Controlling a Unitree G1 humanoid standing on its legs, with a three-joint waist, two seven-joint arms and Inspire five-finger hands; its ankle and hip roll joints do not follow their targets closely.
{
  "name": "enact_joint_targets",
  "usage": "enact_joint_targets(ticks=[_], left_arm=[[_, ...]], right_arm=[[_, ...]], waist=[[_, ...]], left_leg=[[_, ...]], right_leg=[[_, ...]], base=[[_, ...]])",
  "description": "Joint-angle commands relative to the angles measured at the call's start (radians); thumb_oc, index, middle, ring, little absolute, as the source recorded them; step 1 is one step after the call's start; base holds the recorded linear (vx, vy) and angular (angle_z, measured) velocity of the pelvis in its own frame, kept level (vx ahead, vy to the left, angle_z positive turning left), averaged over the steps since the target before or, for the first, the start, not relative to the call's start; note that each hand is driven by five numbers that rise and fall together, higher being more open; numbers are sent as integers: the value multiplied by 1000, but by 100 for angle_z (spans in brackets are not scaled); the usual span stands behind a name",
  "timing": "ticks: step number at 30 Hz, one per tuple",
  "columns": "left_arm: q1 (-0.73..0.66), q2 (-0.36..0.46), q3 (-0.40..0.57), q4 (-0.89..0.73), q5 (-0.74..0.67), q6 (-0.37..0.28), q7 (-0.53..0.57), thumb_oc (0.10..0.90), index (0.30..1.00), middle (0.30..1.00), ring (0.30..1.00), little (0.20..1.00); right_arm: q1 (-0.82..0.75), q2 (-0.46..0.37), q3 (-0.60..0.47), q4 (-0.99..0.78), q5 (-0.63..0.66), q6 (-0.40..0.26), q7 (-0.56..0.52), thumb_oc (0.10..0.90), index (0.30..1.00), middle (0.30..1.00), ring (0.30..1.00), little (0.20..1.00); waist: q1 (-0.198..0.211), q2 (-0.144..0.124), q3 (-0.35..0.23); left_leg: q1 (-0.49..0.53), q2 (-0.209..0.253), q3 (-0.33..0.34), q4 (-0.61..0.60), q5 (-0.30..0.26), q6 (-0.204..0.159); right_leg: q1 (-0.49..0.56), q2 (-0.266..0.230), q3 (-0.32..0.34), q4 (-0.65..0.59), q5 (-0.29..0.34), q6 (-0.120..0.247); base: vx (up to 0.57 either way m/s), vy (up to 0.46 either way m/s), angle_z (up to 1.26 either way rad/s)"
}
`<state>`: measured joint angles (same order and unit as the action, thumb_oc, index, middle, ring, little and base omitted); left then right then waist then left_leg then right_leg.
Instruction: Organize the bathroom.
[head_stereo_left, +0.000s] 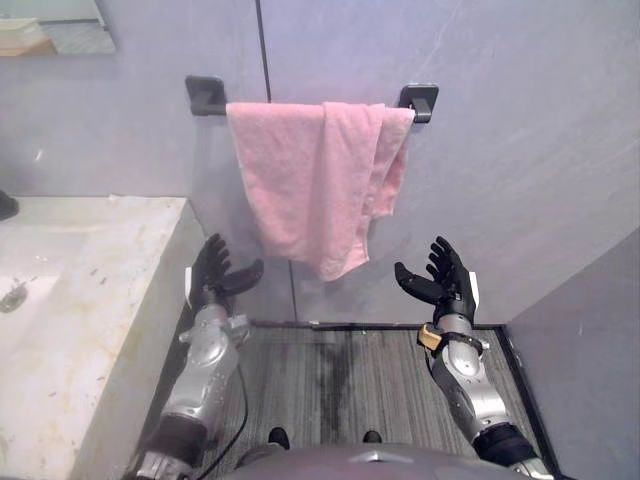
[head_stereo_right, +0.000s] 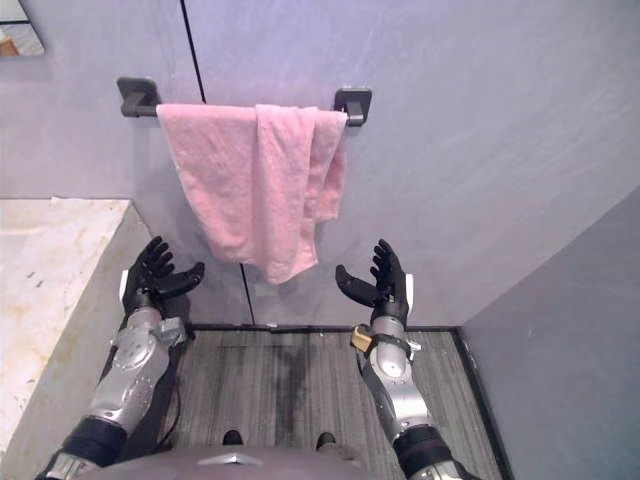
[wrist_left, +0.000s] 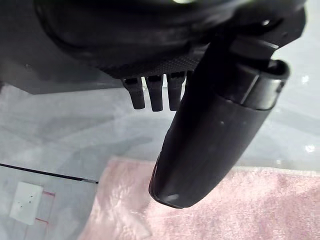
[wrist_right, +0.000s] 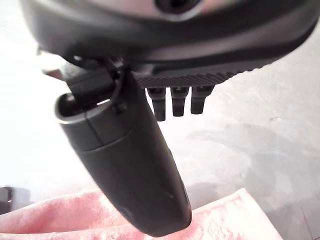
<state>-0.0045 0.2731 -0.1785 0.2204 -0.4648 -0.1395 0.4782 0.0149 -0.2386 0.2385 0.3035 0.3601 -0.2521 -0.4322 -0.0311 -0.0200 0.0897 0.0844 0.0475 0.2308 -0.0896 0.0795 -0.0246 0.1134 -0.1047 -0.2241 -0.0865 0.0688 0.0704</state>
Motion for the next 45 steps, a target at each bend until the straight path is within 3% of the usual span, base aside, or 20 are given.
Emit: enact_joint_targets(ticks=[1, 5, 9, 10, 12, 13, 14, 18, 21, 25, 29, 30, 33, 36, 38, 39, 40, 43, 45], left_arm=[[-169, 19, 8, 50, 34, -100, 28, 800, 900, 900, 900, 900], [-131, -7, -41, 174, -2, 10, -48, 800, 900, 900, 900, 900], [-11, -17, -113, 296, 28, 99, -198, 800, 900, 900, 900, 900], [-5, -18, -118, 310, 33, 94, -207, 800, 900, 900, 900, 900], [19, -26, -136, 407, 32, 129, -279, 800, 900, 900, 900, 900], [26, -45, -128, 498, 49, 170, -375, 800, 900, 900, 900, 900], [25, -48, -132, 531, 66, 159, -401, 800, 900, 900, 900, 900], [7, -70, -191, 780, 209, 229, -567, 800, 900, 900, 900, 900], [-3, -68, -182, 929, 304, 178, -519, 800, 900, 900, 900, 900], [14, -68, -97, 1023, 277, 193, -474, 800, 900, 900, 900, 900], [37, -67, -41, 1043, 266, 201, -453, 800, 900, 900, 900, 900], [37, -69, -42, 1048, 266, 198, -447, 800, 900, 900, 900, 900], [29, -73, -39, 1056, 257, 191, -445, 800, 900, 900, 900, 900], [20, -87, -10, 1071, 257, 168, -443, 800, 900, 900, 900, 900], [2, -80, 0, 1074, 282, 176, -452, 800, 900, 900, 900, 900], [-3, -78, -6, 1082, 288, 175, -455, 800, 900, 900, 900, 900], [-3, -78, -6, 1082, 288, 175, -455, 800, 900, 900, 900, 900], [-6, -87, -27, 1097, 278, 179, -447, 800, 900, 900, 900, 900], [-7, -91, -43, 1091, 279, 174, -447, 800, 900, 900, 900, 900]], right_arm=[[-144, -7, -31, -5, -28, -77, -34, 800, 900, 900, 900, 900], [-112, 18, -27, 104, 26, 22, -97, 800, 900, 900, 900, 900], [-32, 22, -16, 261, -20, 135, -86, 800, 900, 900, 900, 900], [-29, 21, -16, 288, -21, 132, -73, 800, 900, 900, 900, 900], [-19, 20, -22, 419, -29, 147, -24, 800, 900, 900, 900, 900], [-17, 30, -31, 525, -46, 161, 21, 800, 900, 900, 900, 900], [-18, 30, -31, 565, -50, 155, 41, 800, 900, 900, 900, 900], [-35, 31, -17, 812, -119, 201, 211, 800, 900, 900, 900, 900], [-39, 31, -17, 909, -114, 203, 305, 800, 900, 900, 900, 900], [-25, 37, -12, 961, -160, 203, 381, 800, 900, 900, 900, 900], [-19, 40, -12, 960, -173, 197, 407, 800, 900, 900, 900, 900], [-29, 30, -7, 958, -170, 198, 420, 800, 900, 900, 900, 900], [-37, 17, -8, 959, -180, 197, 420, 800, 900, 900, 900, 900], [-56, 4, -9, 956, -186, 222, 438, 800, 900, 900, 900, 900], [-64, -6, -17, 948, -90, 241, 464, 800, 900, 900, 900, 900], [-65, -9, -32, 953, -43, 245, 455, 800, 900, 900, 900, 900], [-65, -10, -32, 953, -43, 245, 455, 800, 900, 900, 900, 900], [-66, -18, -53, 954, -71, 230, 479, 800, 900, 900, 900, 900], [-74, -15, -37, 942, -77, 227, 480, 800, 900, 900, 900, 900]], waist=[[9, -3, -31], [6, 0, -29], [-2, 1, -18], [-1, 2, -18], [0, 2, -16], [1, 0, -15], [1, 0, -15], [2, 0, -19], [0, -4, -28], [0, -2, -33], [11, 10, -16], [14, 25, 4], [17, 34, 25], [14, -1, 49], [-1, -28, 38], [-12, -31, 27], [-12, -29, 28], [-40, 8, -13], [-51, 28, -23]], left_leg=[[53, -11, -5, 2, -78, 8], [49, -12, -3, 2, -77, 7], [45, -16, 0, 2, -79, 16], [45, -16, 1, 2, -80, 17], [43, -16, 3, 2, -79, 19], [43, -17, 3, 2, -80, 21], [44, -16, 4, 2, -80, 22], [38, -13, -2, 2, -79, 25], [38, -7, -7, 2, -79, 21], [32, 11, -23, 2, -64, 3], [12, 31, -32, 2, -35, -19], [-30, 43, -27, 4, -7, -38], [-72, 42, -13, 25, 8, -48], [-87, -8, -35, 267, -109, -30], [-55, -49, -92, 449, -137, -23], [-35, -66, -118, 475, -148, -19], [-36, -64, -119, 478, -151, -19], [87, -127, -271, 400, -182, -23], [167, -156, -357, 268, -251, -9]], right_leg=[[5, -5, -34, 6, 0, 35], [-4, -7, -36, 12, 2, 38], [-10, -1, -23, 12, 4, 40], [-11, -1, -23, 11, 4, 40], [-13, 5, -19, 7, 6, 42], [-14, 10, -14, 6, 6, 42], [-13, 11, -13, 5, 6, 42], [-20, 24, -4, 1, 7, 40], [-19, 34, 4, -1, 0, 38], [-25, 57, 25, -1, -11, 28], [-30, 67, 23, -1, -17, 22], [-46, 66, 16, -1, -17, 20], [-59, 57, 7, -1, -16, 19], [-83, 13, -19, -1, 6, -5], [-123, -12, -47, -1, 44, -19], [-141, -15, -44, -1, 54, -22], [-140, -13, -45, -1, 54, -22], [-208, 20, -23, -1, 85, -17], [-264, 38, -22, -1, 117, -5]], base=[[0, 0, 0], [-61, -3, -4], [-88, -13, -2], [-85, -30, -7], [-83, -57, -7], [-80, -70, -3], [-85, -83, -2], [-98, -118, 2], [-66, -141, -10], [-64, -175, -9], [-99, -106, 0], [-259, -35, 7], [-325, 8, 6], [-350, -22, 20], [-402, 19, 10], [-268, 41, 3], [-284, 96, 9], [-304, 149, 5], [-289, 147, 24]])
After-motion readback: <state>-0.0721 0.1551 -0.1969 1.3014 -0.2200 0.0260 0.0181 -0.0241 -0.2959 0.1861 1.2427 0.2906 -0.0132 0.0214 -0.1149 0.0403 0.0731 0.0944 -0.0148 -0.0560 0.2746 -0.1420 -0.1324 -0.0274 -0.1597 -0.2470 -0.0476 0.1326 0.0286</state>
